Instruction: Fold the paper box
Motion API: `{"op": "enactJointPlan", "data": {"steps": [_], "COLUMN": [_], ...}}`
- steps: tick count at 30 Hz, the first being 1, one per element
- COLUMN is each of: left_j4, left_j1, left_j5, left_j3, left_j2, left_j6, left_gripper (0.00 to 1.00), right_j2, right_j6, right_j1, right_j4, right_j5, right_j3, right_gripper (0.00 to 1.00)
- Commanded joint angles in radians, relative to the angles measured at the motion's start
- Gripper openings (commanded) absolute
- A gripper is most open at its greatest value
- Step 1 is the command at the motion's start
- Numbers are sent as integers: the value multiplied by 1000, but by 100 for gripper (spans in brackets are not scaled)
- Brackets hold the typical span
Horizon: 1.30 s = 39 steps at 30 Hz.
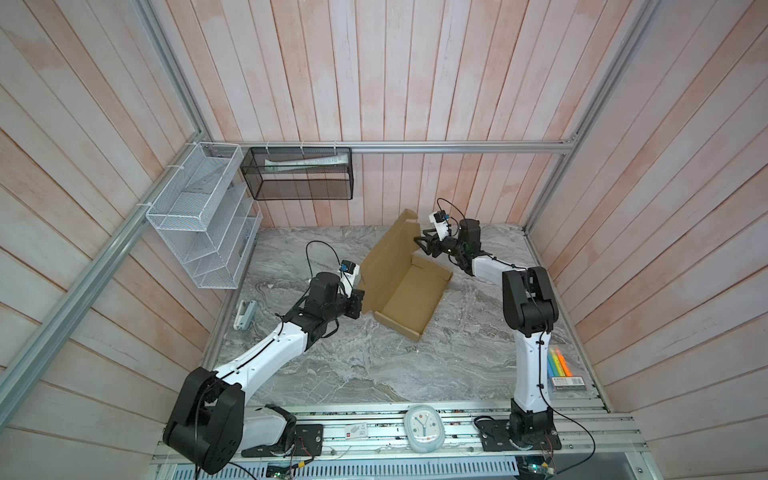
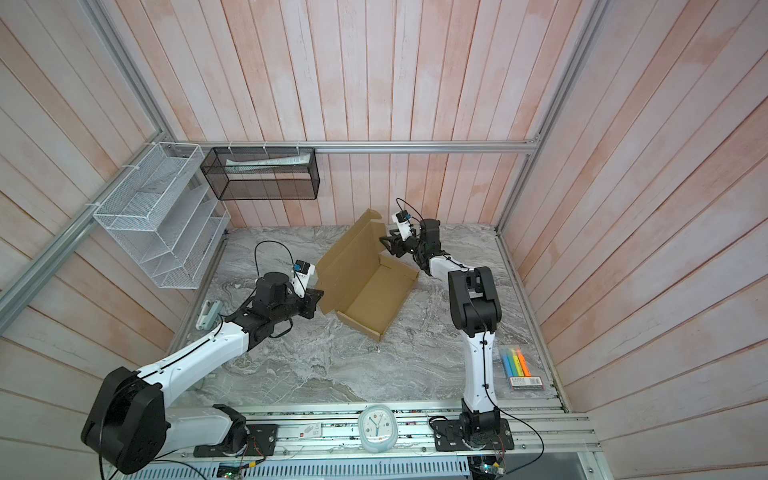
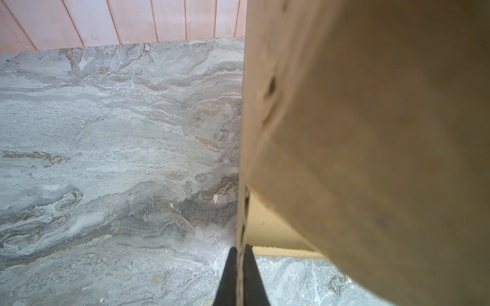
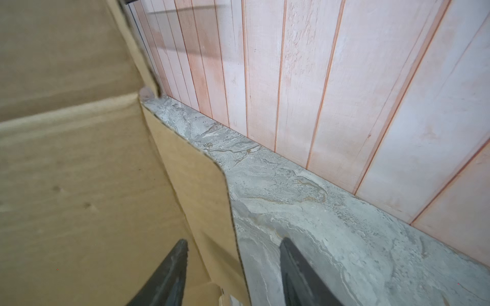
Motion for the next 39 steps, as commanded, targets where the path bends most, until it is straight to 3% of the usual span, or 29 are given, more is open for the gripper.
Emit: {"op": "enactJointPlan", "data": {"steps": [1, 9, 19, 39], "left_j4": [22, 31, 36, 0], "left_j1": [4, 8, 13, 19], "left_j5": [-4, -15, -35, -71], "left_j3": [-11, 5, 52, 119], "left_j2": [18, 46, 93, 111], "left_j6": [31, 47, 48, 86], "left_gripper": [0, 0, 0, 0], "right_j2": [48, 89, 46, -164], "right_j6": [-12, -24, -36, -70], "right_j1": [-7, -7, -5, 13], "right_j4": [-10, -57, -53, -5], "right_j5": [-45, -101, -119, 28], "right_j3": [54, 125, 48, -167], "right_gripper": [55, 48, 36, 29]}}
